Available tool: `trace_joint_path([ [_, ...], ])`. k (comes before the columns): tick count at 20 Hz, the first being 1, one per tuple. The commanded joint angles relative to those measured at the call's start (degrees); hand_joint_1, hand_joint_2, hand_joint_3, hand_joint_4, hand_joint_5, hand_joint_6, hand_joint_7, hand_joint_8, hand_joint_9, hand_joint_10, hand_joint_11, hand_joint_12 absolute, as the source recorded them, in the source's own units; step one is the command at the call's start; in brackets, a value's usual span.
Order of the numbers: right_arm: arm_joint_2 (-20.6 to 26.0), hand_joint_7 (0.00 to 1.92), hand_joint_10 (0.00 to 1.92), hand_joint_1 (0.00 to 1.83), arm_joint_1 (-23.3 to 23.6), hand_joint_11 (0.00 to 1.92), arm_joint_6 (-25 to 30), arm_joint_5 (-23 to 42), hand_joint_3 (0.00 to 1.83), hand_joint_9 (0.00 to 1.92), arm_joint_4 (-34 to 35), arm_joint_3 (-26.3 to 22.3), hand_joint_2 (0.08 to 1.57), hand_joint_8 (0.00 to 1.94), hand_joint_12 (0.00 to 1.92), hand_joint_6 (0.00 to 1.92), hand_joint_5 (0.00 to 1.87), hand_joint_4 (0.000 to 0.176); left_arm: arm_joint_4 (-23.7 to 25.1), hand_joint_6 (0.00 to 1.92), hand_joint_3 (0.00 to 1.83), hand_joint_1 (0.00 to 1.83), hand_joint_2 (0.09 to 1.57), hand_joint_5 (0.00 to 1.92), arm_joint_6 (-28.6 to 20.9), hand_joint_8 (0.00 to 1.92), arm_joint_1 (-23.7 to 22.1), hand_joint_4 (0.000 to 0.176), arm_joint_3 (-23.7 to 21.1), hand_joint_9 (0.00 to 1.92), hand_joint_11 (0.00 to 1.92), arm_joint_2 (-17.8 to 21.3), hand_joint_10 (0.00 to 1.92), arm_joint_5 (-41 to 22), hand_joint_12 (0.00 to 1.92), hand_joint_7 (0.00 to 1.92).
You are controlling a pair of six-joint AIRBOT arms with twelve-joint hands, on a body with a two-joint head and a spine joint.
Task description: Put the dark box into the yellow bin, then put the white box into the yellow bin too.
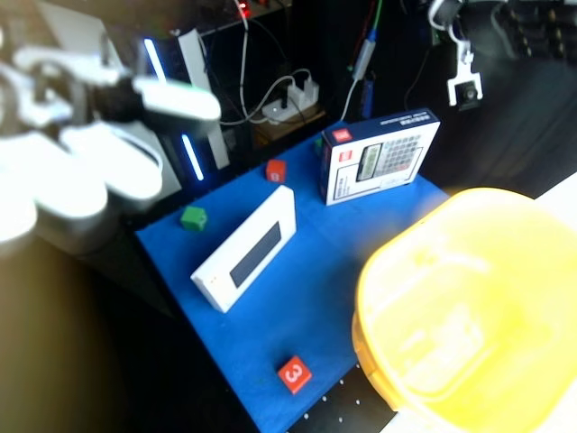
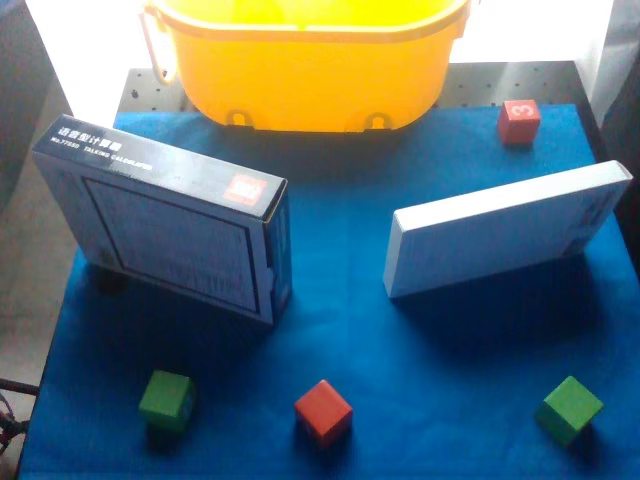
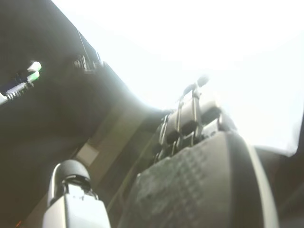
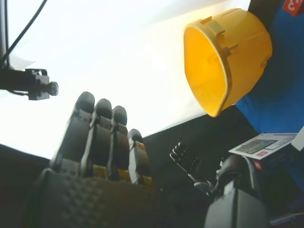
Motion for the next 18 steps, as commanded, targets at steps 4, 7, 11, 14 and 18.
trace_joint_path([
  [4, -0.2, 0.19, 0.0, 0.34, -1.1, 0.22, -0.1, 6.2, 0.0, 0.21, 0.5, -0.3, 0.84, 0.0, 0.02, 0.0, 0.0, 0.126, 6.3, 0.0, 0.0, 0.29, 0.72, 0.0, -6.8, 0.0, -0.3, 0.114, 1.7, 0.0, 0.0, 0.1, 0.0, -2.1, 0.0, 0.0],
  [7, -0.7, 0.18, 0.0, 0.34, -1.9, 0.21, -0.1, 6.0, 0.0, 0.19, 0.7, 0.0, 0.84, 0.0, 0.02, 0.0, 0.0, 0.106, 9.5, 0.0, 0.0, 0.28, 0.77, 0.0, -8.6, 0.0, 0.7, 0.103, 0.8, 0.0, 0.0, 1.8, 0.0, -1.2, 0.0, 0.0],
  [11, -1.3, 0.2, 0.01, 0.35, -2.4, 0.22, -0.1, 5.7, 0.0, 0.21, 1.0, 0.4, 0.84, 0.01, 0.02, 0.0, 0.01, 0.101, 10.7, 0.0, 0.0, 0.18, 0.74, 0.0, -8.7, 0.0, 2.8, 0.109, -2.1, 0.0, 0.0, 5.5, 0.0, -2.5, 0.0, 0.0],
  [14, -1.8, 0.21, 0.01, 0.33, -3.0, 0.24, -0.1, 5.7, 0.0, 0.22, 1.5, 0.8, 0.83, 0.01, 0.03, 0.0, 0.01, 0.09, 12.4, 0.0, 0.0, 0.25, 0.71, 0.0, -8.7, 0.0, 4.1, 0.119, -4.0, 0.0, 0.0, 7.8, 0.0, -3.1, 0.0, 0.0],
  [18, -2.8, 0.18, 0.0, 0.33, -4.0, 0.21, -0.1, 5.7, 0.01, 0.19, 2.7, 1.8, 0.86, 0.0, 0.02, 0.0, 0.0, 0.124, 13.3, 0.0, 0.02, 0.24, 0.78, 0.0, -8.6, 0.0, 7.2, 0.121, -6.1, 0.0, 0.01, 9.0, 0.0, -5.2, 0.0, 0.0],
])
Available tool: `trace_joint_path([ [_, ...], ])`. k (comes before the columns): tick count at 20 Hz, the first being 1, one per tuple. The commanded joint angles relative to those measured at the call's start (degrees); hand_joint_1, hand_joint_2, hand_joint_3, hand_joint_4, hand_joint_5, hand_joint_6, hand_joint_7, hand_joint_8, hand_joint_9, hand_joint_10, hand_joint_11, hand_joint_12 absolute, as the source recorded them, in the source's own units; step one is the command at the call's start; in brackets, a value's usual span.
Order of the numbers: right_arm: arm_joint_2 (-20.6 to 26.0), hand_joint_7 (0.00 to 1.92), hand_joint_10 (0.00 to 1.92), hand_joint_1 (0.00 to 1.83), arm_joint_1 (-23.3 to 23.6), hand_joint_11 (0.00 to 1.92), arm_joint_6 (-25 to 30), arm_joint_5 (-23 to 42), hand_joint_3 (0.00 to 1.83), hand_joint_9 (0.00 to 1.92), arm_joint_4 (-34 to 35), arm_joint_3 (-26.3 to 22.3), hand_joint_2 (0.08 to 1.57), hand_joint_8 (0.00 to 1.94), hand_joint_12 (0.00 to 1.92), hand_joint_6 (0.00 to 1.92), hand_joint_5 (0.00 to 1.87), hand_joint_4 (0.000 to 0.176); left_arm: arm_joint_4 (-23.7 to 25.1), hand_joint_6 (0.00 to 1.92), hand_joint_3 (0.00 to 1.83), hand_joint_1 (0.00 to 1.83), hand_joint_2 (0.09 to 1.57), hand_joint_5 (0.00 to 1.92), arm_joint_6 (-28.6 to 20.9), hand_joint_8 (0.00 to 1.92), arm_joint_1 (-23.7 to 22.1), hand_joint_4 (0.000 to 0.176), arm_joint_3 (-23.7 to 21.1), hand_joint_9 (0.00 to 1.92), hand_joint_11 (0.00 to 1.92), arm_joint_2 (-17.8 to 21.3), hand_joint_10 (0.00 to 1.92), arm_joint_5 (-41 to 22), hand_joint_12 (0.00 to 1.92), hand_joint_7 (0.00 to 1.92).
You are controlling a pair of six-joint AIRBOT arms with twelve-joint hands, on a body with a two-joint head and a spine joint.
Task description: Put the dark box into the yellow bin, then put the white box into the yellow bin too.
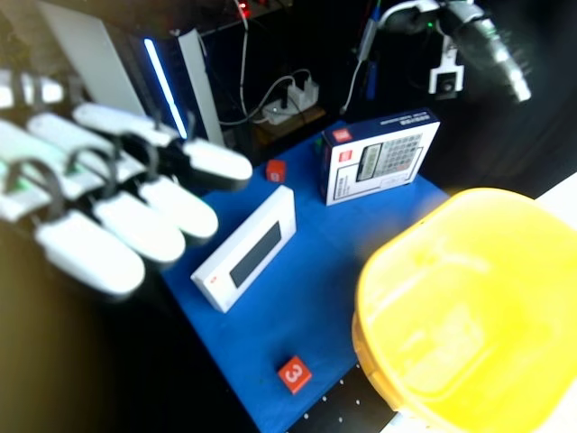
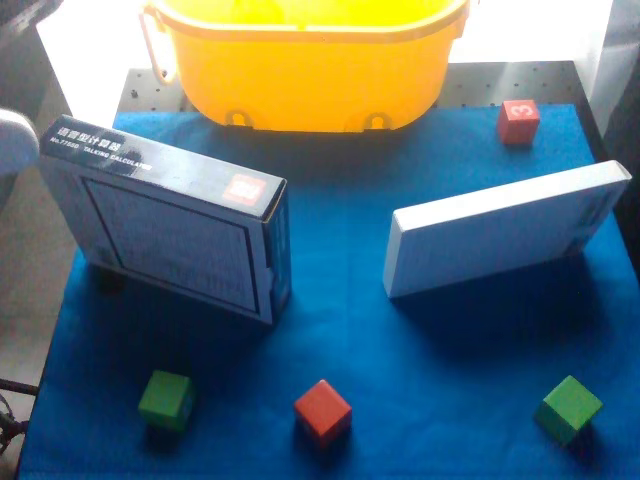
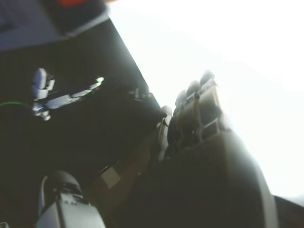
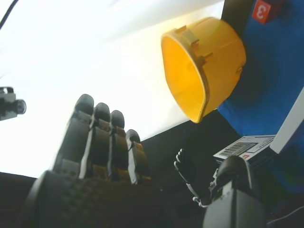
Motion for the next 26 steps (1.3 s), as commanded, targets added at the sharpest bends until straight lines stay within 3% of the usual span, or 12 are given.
trace_joint_path([
  [1, -0.1, 0.18, 0.0, 0.32, 0.5, 0.2, -0.2, 6.1, 0.01, 0.18, 0.9, 0.4, 0.86, 0.0, 0.02, 0.0, 0.0, 0.136, -3.9, 0.0, 0.03, 0.23, 0.81, 0.0, -0.5, 0.0, -0.3, 0.132, -0.2, 0.0, 0.0, 0.4, 0.0, -7.0, 0.0, 0.0],
  [5, -0.7, 0.2, 0.0, 0.35, -0.1, 0.21, -0.1, 6.2, 0.0, 0.17, 1.4, 0.9, 0.85, 0.01, 0.02, 0.0, 0.0, 0.131, -2.7, 0.0, 0.02, 0.29, 0.82, 0.0, -0.4, 0.0, 0.1, 0.146, -0.3, 0.0, 0.02, -0.1, 0.0, -6.1, 0.01, 0.0],
  [6, -0.8, 0.2, 0.01, 0.34, -0.2, 0.22, -0.1, 6.2, 0.0, 0.18, 1.5, 0.9, 0.86, 0.01, 0.02, 0.0, 0.0, 0.135, -2.6, 0.0, 0.01, 0.28, 0.79, 0.0, -0.4, 0.0, 0.1, 0.162, -0.1, 0.0, 0.05, -0.5, 0.0, -5.6, 0.02, 0.0],
  [10, -0.9, 0.21, 0.01, 0.33, -0.8, 0.23, -0.1, 6.2, 0.0, 0.2, 1.6, 0.9, 0.83, 0.01, 0.02, 0.0, 0.0, 0.131, -1.4, 0.0, 0.01, 0.22, 0.82, 0.0, -0.5, 0.0, 0.1, 0.09, 1.3, 0.0, 0.01, -2.7, 0.0, -3.2, 0.0, 0.0],
  [12, -0.9, 0.23, 0.01, 0.33, -0.8, 0.23, -0.1, 6.2, 0.0, 0.19, 1.6, 0.9, 0.83, 0.01, 0.02, 0.0, 0.0, 0.127, -1.0, 0.0, 0.02, 0.22, 0.84, 0.0, -0.6, 0.0, 0.1, 0.138, 1.8, 0.0, 0.0, -3.6, 0.0, -2.7, 0.0, 0.0],
  [14, -0.9, 0.23, 0.01, 0.34, -0.9, 0.24, -0.1, 6.2, 0.0, 0.2, 1.6, 0.9, 0.82, 0.01, 0.02, 0.0, 0.01, 0.14, -0.4, 0.0, 0.03, 0.23, 0.88, 0.0, -1.0, 0.0, 0.1, 0.12, 2.4, 0.0, 0.01, -4.5, 0.0, -1.7, 0.0, 0.0],
  [15, -0.9, 0.23, 0.01, 0.34, -0.9, 0.24, -0.1, 6.2, 0.0, 0.2, 1.6, 0.9, 0.81, 0.01, 0.02, 0.0, 0.01, 0.142, -0.3, 0.0, 0.02, 0.27, 0.88, 0.0, -1.4, 0.0, 0.1, 0.123, 2.9, 0.0, 0.01, -5.1, 0.0, -1.3, 0.01, 0.0],
  [17, -0.9, 0.22, 0.01, 0.34, -1.0, 0.24, -0.1, 6.2, 0.0, 0.2, 1.6, 0.9, 0.84, 0.0, 0.02, 0.0, 0.0, 0.114, -0.1, 0.0, 0.0, 0.33, 0.85, 0.0, -2.3, 0.0, 0.0, 0.123, 4.3, 0.01, 0.07, -6.5, 0.01, -0.2, 0.03, 0.01],
  [18, -0.9, 0.22, 0.01, 0.34, -1.1, 0.24, -0.1, 6.2, 0.0, 0.21, 1.6, 0.8, 0.84, 0.0, 0.02, 0.0, 0.0, 0.113, 0.0, 0.0, 0.0, 0.32, 0.84, 0.0, -2.7, 0.01, 0.0, 0.121, 5.0, 0.03, 0.1, -7.2, 0.01, 0.6, 0.04, 0.03],
  [20, -0.9, 0.22, 0.0, 0.35, -1.1, 0.22, -0.1, 6.2, 0.0, 0.2, 1.6, 0.8, 0.83, 0.0, 0.02, 0.0, 0.0, 0.108, 0.1, 0.0, 0.0, 0.4, 0.82, 0.0, -3.0, 0.0, -0.3, 0.163, 6.1, 0.01, 0.04, -8.1, 0.0, 1.6, 0.02, 0.01],
  [24, -0.9, 0.22, 0.01, 0.39, -1.3, 0.21, -0.1, 6.2, 0.0, 0.21, 1.6, 0.7, 0.81, 0.0, 0.01, 0.0, 0.0, 0.09, 0.8, 0.0, 0.0, 0.57, 0.82, 0.0, -3.7, 0.02, -1.8, 0.176, 8.3, 0.05, 0.08, -9.9, 0.02, 4.2, 0.03, 0.06],
  [26, -0.9, 0.23, 0.01, 0.38, -1.3, 0.22, -0.1, 6.2, 0.0, 0.22, 1.6, 0.7, 0.79, 0.0, 0.01, 0.0, 0.0, 0.096, 1.7, 0.01, 0.0, 0.84, 0.69, 0.1, -4.1, 0.0, -3.3, 0.171, 9.7, 0.18, 0.17, -11.2, 0.01, 5.8, 0.08, 0.17],
])
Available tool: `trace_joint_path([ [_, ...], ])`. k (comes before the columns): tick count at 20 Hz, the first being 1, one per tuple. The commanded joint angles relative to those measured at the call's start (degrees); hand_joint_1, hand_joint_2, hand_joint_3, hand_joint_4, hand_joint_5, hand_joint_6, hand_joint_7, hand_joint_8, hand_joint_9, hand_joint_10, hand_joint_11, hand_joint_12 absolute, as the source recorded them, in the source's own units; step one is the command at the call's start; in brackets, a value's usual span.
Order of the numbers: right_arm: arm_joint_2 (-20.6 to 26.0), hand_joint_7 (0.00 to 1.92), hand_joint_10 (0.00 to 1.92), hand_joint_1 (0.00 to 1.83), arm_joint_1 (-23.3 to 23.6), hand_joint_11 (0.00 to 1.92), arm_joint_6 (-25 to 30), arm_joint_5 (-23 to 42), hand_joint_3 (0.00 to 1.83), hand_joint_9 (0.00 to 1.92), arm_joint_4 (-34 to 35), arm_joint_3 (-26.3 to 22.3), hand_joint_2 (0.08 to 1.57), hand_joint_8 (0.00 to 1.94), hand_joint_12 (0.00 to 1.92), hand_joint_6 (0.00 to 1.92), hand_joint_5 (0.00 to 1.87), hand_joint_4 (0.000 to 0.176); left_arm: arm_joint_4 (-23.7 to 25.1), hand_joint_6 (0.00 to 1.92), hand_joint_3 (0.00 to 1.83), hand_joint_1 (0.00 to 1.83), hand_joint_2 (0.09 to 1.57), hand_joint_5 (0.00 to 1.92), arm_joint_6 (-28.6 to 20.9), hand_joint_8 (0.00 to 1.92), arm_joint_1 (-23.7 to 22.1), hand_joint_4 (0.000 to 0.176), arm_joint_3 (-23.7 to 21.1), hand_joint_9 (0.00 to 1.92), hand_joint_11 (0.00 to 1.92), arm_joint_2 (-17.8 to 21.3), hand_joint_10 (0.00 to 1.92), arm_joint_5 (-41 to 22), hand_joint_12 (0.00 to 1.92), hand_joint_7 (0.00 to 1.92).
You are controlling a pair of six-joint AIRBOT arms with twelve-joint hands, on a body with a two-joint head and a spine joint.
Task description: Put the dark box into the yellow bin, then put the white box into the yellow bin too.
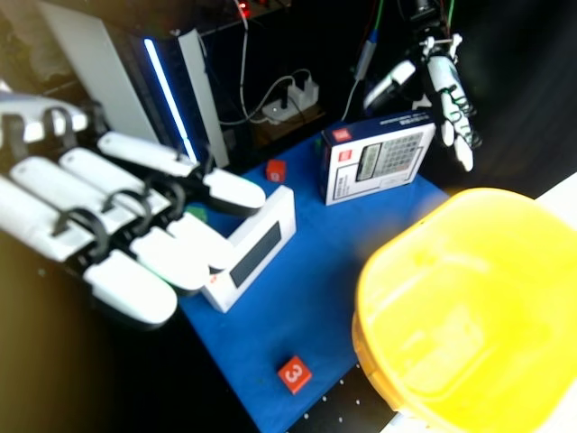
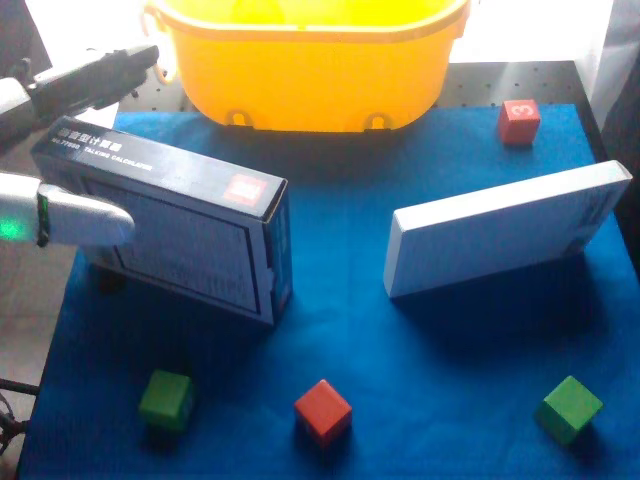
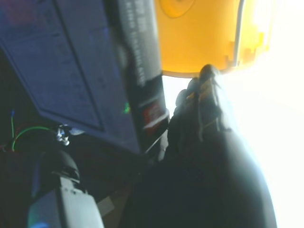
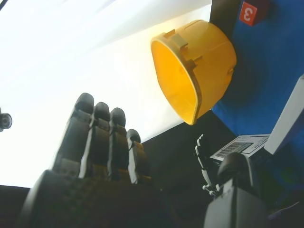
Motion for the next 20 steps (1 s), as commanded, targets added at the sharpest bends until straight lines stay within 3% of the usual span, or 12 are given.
trace_joint_path([
  [1, 0.1, 0.23, 0.01, 0.39, 0.4, 0.22, -0.1, 6.6, 0.0, 0.22, 0.5, -0.1, 0.8, 0.0, 0.01, 0.0, 0.01, 0.101, -2.0, 0.01, 0.0, 0.97, 0.71, 0.19, -1.1, 0.01, -1.1, 0.149, 0.7, 0.27, 0.25, -0.8, 0.01, -4.9, 0.11, 0.23],
  [2, 0.1, 0.22, 0.01, 0.4, 0.3, 0.22, -0.1, 6.6, 0.0, 0.22, 0.5, -0.1, 0.8, 0.0, 0.01, 0.0, 0.01, 0.104, -1.2, 0.02, 0.01, 1.23, 0.82, 0.41, -2.5, 0.02, -1.9, 0.059, 2.2, 0.44, 0.38, -2.2, 0.03, -4.1, 0.18, 0.42],
  [3, 0.2, 0.22, 0.01, 0.4, 0.1, 0.23, -0.1, 6.6, 0.0, 0.23, 0.5, -0.1, 0.8, 0.0, 0.02, 0.0, 0.01, 0.107, -0.7, 0.03, 0.01, 1.39, 0.88, 0.63, -3.4, 0.02, -2.7, 0.0, 3.5, 0.6, 0.51, -3.5, 0.03, -3.3, 0.27, 0.58],
  [4, 0.2, 0.22, 0.0, 0.42, 0.1, 0.21, -0.1, 6.6, 0.0, 0.22, 0.5, -0.2, 0.8, 0.0, 0.01, 0.01, 0.02, 0.114, -0.5, 0.21, 0.0, 1.4, 1.0, 1.16, -3.5, 0.61, -3.2, 0.0, 4.5, 1.0, 0.83, -4.6, 0.81, -2.2, 0.83, 1.0],
  [5, 0.2, 0.21, 0.0, 0.43, 0.1, 0.2, -0.1, 6.6, 0.0, 0.21, 0.5, -0.2, 0.8, 0.0, 0.01, 0.01, 0.02, 0.124, -0.2, 0.3, 0.0, 1.4, 1.03, 1.25, -3.5, 0.76, -3.5, 0.0, 5.1, 1.03, 0.92, -5.4, 1.0, -1.6, 1.0, 1.06],
  [7, 0.2, 0.22, 0.0, 0.4, 0.1, 0.22, -0.1, 6.6, 0.0, 0.22, 0.5, -0.3, 0.8, 0.0, 0.01, 0.0, 0.01, 0.12, -0.4, 0.5, 0.0, 1.5, 1.03, 1.19, -3.6, 0.7, -3.6, 0.0, 5.5, 1.06, 0.92, -6.0, 0.84, -1.1, 1.37, 1.1],
  [10, 0.2, 0.21, 0.0, 0.36, 0.1, 0.22, -0.1, 6.6, 0.0, 0.22, 0.6, -0.3, 0.8, 0.0, 0.01, 0.0, 0.0, 0.122, -0.9, 0.58, 0.0, 1.51, 1.03, 1.17, -3.6, 0.62, -3.6, 0.0, 5.5, 1.09, 0.91, -5.9, 0.8, -1.5, 1.35, 1.14],
  [11, 0.2, 0.2, 0.0, 0.38, 0.1, 0.22, -0.1, 6.6, 0.0, 0.21, 0.6, -0.3, 0.8, 0.0, 0.01, 0.0, 0.0, 0.137, -1.2, 0.58, 0.0, 1.42, 1.02, 1.2, -3.6, 0.57, -3.6, 0.0, 5.3, 1.09, 0.93, -5.6, 0.87, -1.9, 1.07, 1.17],
  [13, 0.2, 0.21, 0.0, 0.37, 0.1, 0.21, -0.1, 6.6, 0.0, 0.21, 0.6, -0.3, 0.82, 0.01, 0.01, 0.0, 0.0, 0.139, -1.7, 0.52, 0.0, 1.4, 1.01, 1.22, -3.7, 0.54, -3.6, 0.0, 4.7, 1.1, 0.98, -4.6, 0.91, -2.5, 0.94, 1.2],
  [14, 0.2, 0.22, 0.0, 0.37, 0.1, 0.21, -0.1, 6.6, 0.0, 0.21, 0.6, -0.3, 0.8, 0.01, 0.01, 0.0, 0.01, 0.149, -1.7, 0.58, 0.0, 1.41, 1.0, 1.17, -3.7, 0.18, -3.9, 0.0, 3.5, 1.18, 1.09, -2.8, 0.87, -3.4, 0.9, 1.35],
  [16, 0.2, 0.22, 0.0, 0.36, 0.2, 0.22, -0.1, 6.6, 0.0, 0.21, 0.6, -0.3, 0.8, 0.01, 0.01, 0.0, 0.01, 0.142, -1.9, 0.65, 0.0, 1.41, 1.01, 1.13, -3.7, 0.1, -4.2, 0.0, 2.9, 1.18, 1.09, -1.6, 0.87, -3.8, 0.93, 1.38],
  [20, -0.1, 0.23, 0.0, 0.38, 0.2, 0.21, -0.1, 6.6, 0.0, 0.21, 0.9, 0.0, 0.79, 0.01, 0.01, 0.0, 0.02, 0.147, -2.5, 0.81, 0.0, 1.39, 1.09, 0.94, -3.7, 0.91, -5.9, 0.0, 2.7, 0.98, 0.89, -0.2, 1.15, -4.7, 1.29, 1.07],
])
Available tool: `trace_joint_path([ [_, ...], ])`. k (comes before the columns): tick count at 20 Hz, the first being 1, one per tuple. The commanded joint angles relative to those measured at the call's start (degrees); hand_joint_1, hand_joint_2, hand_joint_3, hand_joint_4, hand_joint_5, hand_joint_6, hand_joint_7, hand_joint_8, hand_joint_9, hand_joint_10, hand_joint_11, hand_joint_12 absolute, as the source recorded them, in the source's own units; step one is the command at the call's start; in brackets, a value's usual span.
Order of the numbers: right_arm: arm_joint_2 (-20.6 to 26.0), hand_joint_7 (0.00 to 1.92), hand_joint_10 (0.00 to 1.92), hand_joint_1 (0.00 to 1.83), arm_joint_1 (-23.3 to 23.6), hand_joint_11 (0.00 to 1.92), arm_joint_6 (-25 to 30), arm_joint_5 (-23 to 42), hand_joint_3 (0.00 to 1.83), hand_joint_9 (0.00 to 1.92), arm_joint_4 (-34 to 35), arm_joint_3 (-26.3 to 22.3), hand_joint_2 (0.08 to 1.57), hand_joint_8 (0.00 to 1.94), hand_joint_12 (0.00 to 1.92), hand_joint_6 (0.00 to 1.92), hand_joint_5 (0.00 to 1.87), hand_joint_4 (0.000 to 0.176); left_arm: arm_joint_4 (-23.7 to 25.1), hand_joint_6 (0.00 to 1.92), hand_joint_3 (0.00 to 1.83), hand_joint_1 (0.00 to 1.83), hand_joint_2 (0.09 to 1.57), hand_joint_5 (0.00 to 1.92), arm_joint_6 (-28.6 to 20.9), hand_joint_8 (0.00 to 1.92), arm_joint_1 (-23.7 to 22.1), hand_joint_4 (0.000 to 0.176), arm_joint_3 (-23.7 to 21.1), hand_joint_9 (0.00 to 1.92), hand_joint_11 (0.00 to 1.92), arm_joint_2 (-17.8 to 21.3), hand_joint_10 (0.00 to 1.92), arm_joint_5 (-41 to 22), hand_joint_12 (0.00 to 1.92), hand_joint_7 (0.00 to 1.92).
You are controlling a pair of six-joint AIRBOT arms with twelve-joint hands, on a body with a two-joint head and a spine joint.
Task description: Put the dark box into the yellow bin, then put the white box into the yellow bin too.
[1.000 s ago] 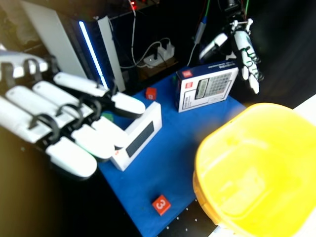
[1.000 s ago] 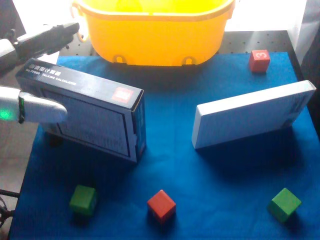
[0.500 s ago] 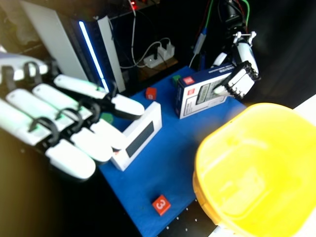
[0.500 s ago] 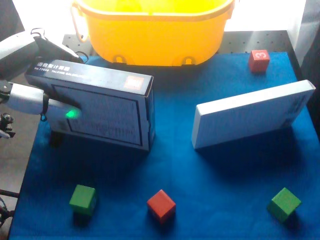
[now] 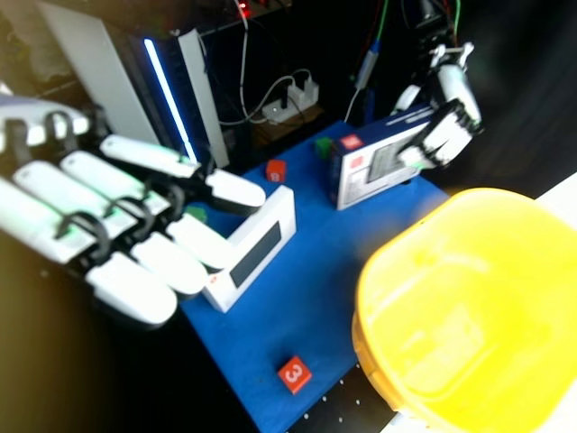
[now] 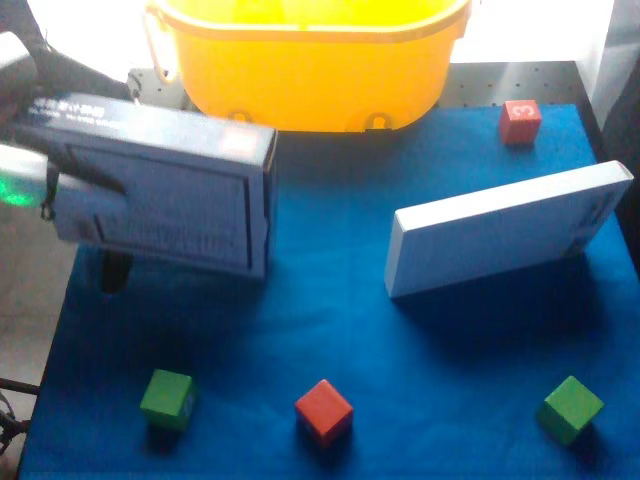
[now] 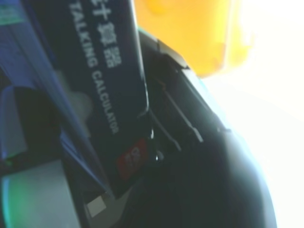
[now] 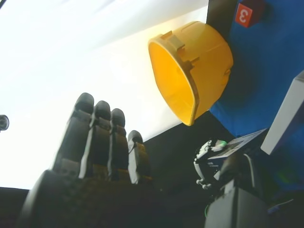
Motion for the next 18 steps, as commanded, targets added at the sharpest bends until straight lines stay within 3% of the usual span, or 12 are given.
trace_joint_path([
  [1, 0.1, 0.23, 0.0, 0.36, 0.7, 0.21, -0.1, 6.6, 0.0, 0.21, 0.6, 0.3, 0.8, 0.0, 0.01, 0.0, 0.01, 0.141, -3.2, 0.44, 0.0, 1.31, 1.06, 1.16, -0.8, 1.02, -0.8, 0.0, -0.1, 1.03, 0.86, 0.6, 1.1, -7.9, 1.47, 1.1],
  [2, 0.0, 0.23, 0.0, 0.34, 0.7, 0.22, -0.1, 6.6, 0.0, 0.21, 0.6, 0.3, 0.79, 0.0, 0.01, 0.0, 0.01, 0.14, -4.2, 0.25, 0.0, 1.3, 1.04, 1.25, -0.8, 1.0, -0.9, 0.0, -0.3, 1.08, 0.86, 0.9, 1.04, -9.4, 1.47, 1.13],
  [3, -0.2, 0.24, 0.0, 0.3, 0.7, 0.21, -0.1, 6.6, 0.01, 0.21, 0.8, 0.5, 0.83, 0.01, 0.01, 0.0, 0.02, 0.125, -5.2, 0.16, 0.0, 1.29, 1.04, 1.31, -0.8, 0.99, -1.0, 0.0, -0.3, 1.06, 0.81, 1.2, 1.0, -10.9, 1.47, 1.13],
  [5, -0.5, 0.24, 0.0, 0.29, 0.7, 0.21, -0.1, 6.6, 0.01, 0.21, 1.0, 0.8, 0.84, 0.01, 0.01, 0.0, 0.02, 0.125, -6.1, 0.13, 0.0, 1.3, 1.03, 1.32, -0.7, 0.95, -1.5, 0.0, -0.4, 1.09, 0.85, 1.6, 0.96, -12.2, 1.41, 1.15],
  [7, -1.0, 0.24, 0.0, 0.3, 0.7, 0.21, -0.1, 6.6, 0.02, 0.2, 1.1, 1.3, 0.86, 0.0, 0.01, 0.01, 0.04, 0.11, -7.2, 0.4, 0.0, 1.29, 1.06, 1.18, -0.7, 1.03, -2.2, 0.0, -0.3, 1.03, 0.85, 2.0, 1.06, -13.8, 1.45, 1.11],
  [8, -1.3, 0.25, 0.0, 0.29, 0.6, 0.21, -0.1, 6.6, 0.02, 0.2, 1.2, 1.4, 0.88, 0.01, 0.01, 0.0, 0.03, 0.101, -7.8, 0.6, 0.0, 1.27, 1.05, 1.12, -0.7, 0.88, -2.4, 0.0, -0.3, 1.05, 0.9, 2.2, 0.93, -14.8, 1.32, 1.15],
  [12, -2.4, 0.25, 0.0, 0.27, 0.2, 0.2, -0.1, 6.6, 0.01, 0.19, 1.3, 2.2, 0.86, 0.01, 0.0, 0.0, 0.02, 0.105, -10.0, 0.45, 0.0, 1.29, 1.04, 1.19, -0.7, 0.9, -2.8, 0.0, -0.2, 1.14, 1.0, 2.9, 0.81, -16.6, 1.1, 1.16],
  [13, -2.8, 0.25, 0.0, 0.28, 0.0, 0.19, -0.1, 6.6, 0.0, 0.19, 1.4, 2.5, 0.85, 0.01, 0.0, 0.0, 0.02, 0.113, -10.6, 0.46, 0.0, 1.29, 1.06, 1.15, -0.5, 1.02, -3.5, 0.0, 0.0, 1.14, 1.04, 3.2, 0.84, -16.9, 1.07, 1.11],
  [14, -3.0, 0.26, 0.0, 0.29, -0.3, 0.19, -0.1, 6.6, 0.0, 0.19, 1.6, 2.6, 0.85, 0.01, 0.0, 0.0, 0.02, 0.112, -10.6, 0.57, 0.01, 1.28, 1.07, 1.09, -0.3, 1.09, -4.7, 0.0, 0.3, 1.11, 1.03, 3.2, 0.88, -16.7, 1.08, 1.07],
  [15, -3.1, 0.24, 0.0, 0.31, -0.5, 0.18, -0.1, 6.6, 0.0, 0.18, 1.7, 2.8, 0.83, 0.0, 0.0, 0.0, 0.02, 0.12, -10.5, 0.71, 0.0, 1.36, 1.13, 0.95, -0.1, 1.18, -6.0, 0.0, 0.7, 0.94, 0.99, 3.2, 1.25, -16.2, 1.11, 0.92],
  [16, -3.5, 0.23, 0.0, 0.32, -0.9, 0.16, -0.1, 6.6, 0.0, 0.17, 1.9, 3.0, 0.83, 0.0, 0.0, 0.0, 0.02, 0.123, -10.5, 0.9, 0.0, 1.47, 1.12, 0.81, 0.2, 1.12, -7.7, 0.0, 1.3, 0.92, 0.97, 3.1, 1.2, -15.8, 1.36, 0.87],
  [18, -4.0, 0.23, 0.0, 0.33, -1.1, 0.15, -0.1, 6.6, 0.0, 0.16, 2.0, 3.3, 0.84, 0.0, 0.0, 0.0, 0.02, 0.121, -10.5, 1.02, 0.0, 1.49, 1.1, 0.8, 0.4, 1.01, -9.1, 0.0, 1.8, 0.97, 1.01, 3.0, 1.09, -15.3, 1.35, 0.9],
])
